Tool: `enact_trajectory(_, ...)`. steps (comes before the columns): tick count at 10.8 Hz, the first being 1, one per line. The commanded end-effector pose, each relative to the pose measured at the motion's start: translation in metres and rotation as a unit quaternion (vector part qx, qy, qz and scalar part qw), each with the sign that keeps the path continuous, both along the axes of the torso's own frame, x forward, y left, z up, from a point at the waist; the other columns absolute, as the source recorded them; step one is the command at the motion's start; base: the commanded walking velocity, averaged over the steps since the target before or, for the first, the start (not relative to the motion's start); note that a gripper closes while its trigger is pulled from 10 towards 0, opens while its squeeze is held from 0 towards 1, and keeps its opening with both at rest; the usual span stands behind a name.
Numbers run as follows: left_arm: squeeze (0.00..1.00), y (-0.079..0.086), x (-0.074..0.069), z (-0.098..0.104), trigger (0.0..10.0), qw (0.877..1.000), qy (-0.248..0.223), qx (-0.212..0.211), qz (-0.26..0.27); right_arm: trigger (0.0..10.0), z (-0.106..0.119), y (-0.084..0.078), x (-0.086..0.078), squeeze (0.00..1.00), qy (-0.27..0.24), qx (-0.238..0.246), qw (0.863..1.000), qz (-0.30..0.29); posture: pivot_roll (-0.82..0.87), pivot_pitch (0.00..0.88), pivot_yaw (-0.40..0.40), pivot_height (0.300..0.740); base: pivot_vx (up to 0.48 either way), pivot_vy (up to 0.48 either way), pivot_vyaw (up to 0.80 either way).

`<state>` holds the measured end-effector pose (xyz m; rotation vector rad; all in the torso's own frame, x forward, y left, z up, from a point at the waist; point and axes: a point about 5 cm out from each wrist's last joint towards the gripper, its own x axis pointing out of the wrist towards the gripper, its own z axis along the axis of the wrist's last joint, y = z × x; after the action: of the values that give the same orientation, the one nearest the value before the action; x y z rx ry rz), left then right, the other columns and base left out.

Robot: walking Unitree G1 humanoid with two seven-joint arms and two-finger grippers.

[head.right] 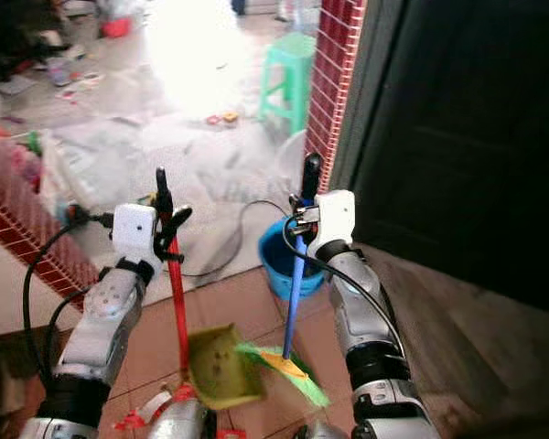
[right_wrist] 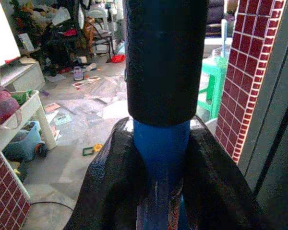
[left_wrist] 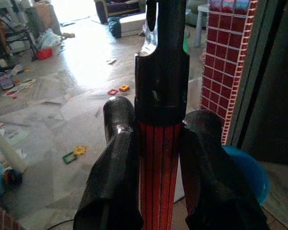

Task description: Sweep floor

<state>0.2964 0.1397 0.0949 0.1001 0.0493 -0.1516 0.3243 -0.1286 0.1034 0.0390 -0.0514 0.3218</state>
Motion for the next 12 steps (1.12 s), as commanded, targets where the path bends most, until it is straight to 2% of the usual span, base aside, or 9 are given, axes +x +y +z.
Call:
enact_trajectory(1, 0.00, -0.001, 0.002, 0.014, 10.0, 0.999, -0.034, 0.000, -0.004, 10.0, 0.011, 0.001, 0.002, 0.00, -0.023, 0.014, 1.000, -0.003, -0.03, 0.002, 0.035, 0.740, 0.000, 0.000, 0.00)
enact_trajectory(2, 0.00, 0.000, 0.002, 0.014, 10.0, 0.999, -0.035, 0.002, -0.002, 10.0, 0.009, -0.001, 0.002, 0.00, -0.018, 0.018, 1.000, -0.012, -0.03, 0.006, 0.035, 0.740, 0.000, 0.000, 0.00)
enact_trajectory(10, 0.00, -0.003, 0.006, 0.020, 10.0, 0.999, -0.041, 0.003, 0.005, 10.0, 0.010, -0.002, 0.002, 0.00, -0.018, 0.019, 1.000, -0.017, -0.03, 0.017, 0.033, 0.740, -0.364, 0.000, 0.00)
enact_trajectory(12, 0.00, -0.001, 0.009, 0.025, 10.0, 0.998, -0.054, 0.008, 0.016, 10.0, 0.010, -0.003, 0.003, 0.00, -0.019, 0.016, 1.000, -0.019, -0.03, 0.013, 0.031, 0.740, 0.000, 0.000, 0.00)
